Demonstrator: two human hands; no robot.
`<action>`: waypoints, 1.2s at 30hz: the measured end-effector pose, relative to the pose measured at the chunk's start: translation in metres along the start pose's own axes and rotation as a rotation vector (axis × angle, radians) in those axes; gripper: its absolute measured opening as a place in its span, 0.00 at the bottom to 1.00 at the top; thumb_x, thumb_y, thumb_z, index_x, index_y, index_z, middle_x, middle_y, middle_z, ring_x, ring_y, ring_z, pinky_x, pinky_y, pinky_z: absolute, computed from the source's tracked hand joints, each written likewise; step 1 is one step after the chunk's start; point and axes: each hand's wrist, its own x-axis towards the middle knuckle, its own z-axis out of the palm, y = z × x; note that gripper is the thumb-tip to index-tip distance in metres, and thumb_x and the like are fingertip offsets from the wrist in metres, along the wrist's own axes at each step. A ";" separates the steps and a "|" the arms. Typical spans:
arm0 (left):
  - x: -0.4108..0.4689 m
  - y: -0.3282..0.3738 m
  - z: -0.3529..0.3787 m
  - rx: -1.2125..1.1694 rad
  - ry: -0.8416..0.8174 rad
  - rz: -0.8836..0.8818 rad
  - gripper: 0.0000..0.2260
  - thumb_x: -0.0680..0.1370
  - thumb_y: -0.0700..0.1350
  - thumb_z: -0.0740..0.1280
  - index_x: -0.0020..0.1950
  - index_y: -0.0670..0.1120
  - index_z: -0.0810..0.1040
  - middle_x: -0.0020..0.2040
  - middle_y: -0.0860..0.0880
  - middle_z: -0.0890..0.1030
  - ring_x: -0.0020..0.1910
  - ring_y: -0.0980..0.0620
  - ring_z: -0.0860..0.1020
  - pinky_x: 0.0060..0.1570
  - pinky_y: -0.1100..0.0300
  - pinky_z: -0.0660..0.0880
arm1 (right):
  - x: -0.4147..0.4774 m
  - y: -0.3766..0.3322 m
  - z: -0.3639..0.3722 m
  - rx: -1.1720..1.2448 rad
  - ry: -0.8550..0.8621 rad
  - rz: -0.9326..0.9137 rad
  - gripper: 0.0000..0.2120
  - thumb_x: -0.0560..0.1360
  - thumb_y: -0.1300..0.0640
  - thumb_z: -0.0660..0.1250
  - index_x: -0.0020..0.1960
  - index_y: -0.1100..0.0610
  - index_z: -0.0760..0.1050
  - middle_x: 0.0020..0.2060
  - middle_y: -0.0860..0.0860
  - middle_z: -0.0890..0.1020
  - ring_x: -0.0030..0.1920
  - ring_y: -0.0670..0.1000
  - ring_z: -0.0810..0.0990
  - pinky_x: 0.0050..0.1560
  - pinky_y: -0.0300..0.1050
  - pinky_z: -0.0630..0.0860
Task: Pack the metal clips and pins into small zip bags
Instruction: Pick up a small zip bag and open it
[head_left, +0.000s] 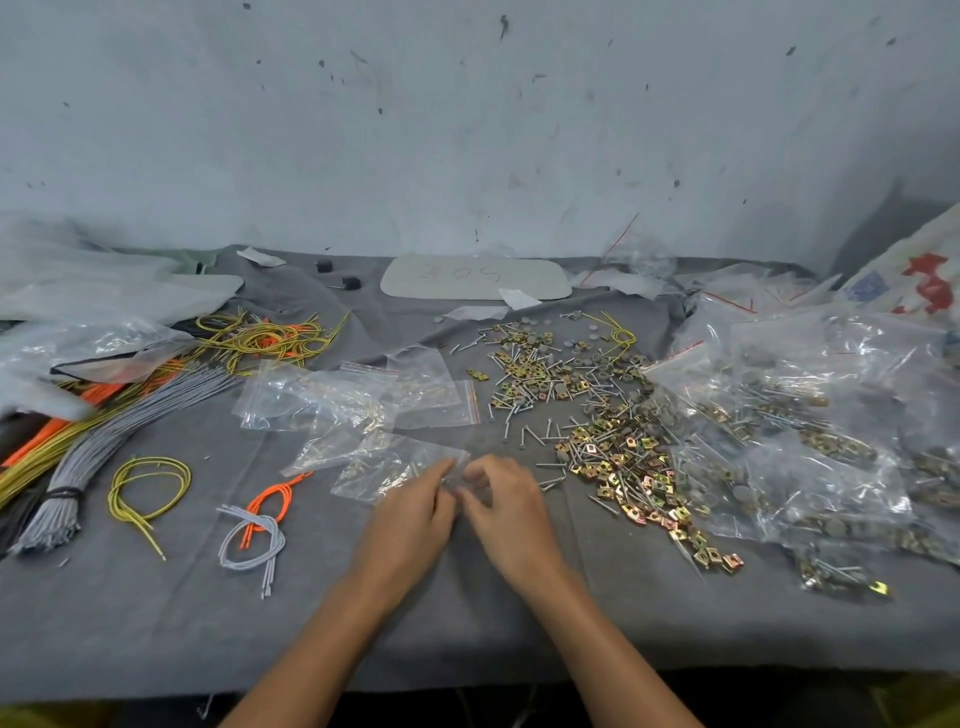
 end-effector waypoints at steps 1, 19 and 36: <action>0.002 0.001 0.001 0.026 0.004 0.010 0.19 0.80 0.44 0.62 0.72 0.51 0.75 0.62 0.47 0.83 0.61 0.46 0.79 0.58 0.55 0.73 | 0.001 0.006 -0.008 -0.077 0.053 -0.017 0.04 0.77 0.57 0.70 0.51 0.52 0.78 0.49 0.49 0.80 0.52 0.53 0.76 0.54 0.46 0.72; -0.005 0.007 0.001 -0.026 0.009 -0.053 0.21 0.81 0.42 0.60 0.73 0.52 0.74 0.60 0.48 0.84 0.59 0.45 0.80 0.57 0.53 0.74 | -0.016 0.026 -0.018 -0.248 0.158 -0.031 0.08 0.82 0.55 0.61 0.58 0.50 0.76 0.50 0.51 0.77 0.52 0.53 0.72 0.49 0.45 0.71; -0.004 -0.003 0.004 -0.046 0.008 -0.017 0.19 0.81 0.37 0.63 0.71 0.50 0.77 0.61 0.43 0.83 0.59 0.41 0.81 0.56 0.50 0.74 | -0.018 0.010 -0.020 -0.093 0.011 -0.095 0.11 0.80 0.56 0.62 0.61 0.53 0.77 0.54 0.53 0.80 0.55 0.55 0.75 0.57 0.50 0.72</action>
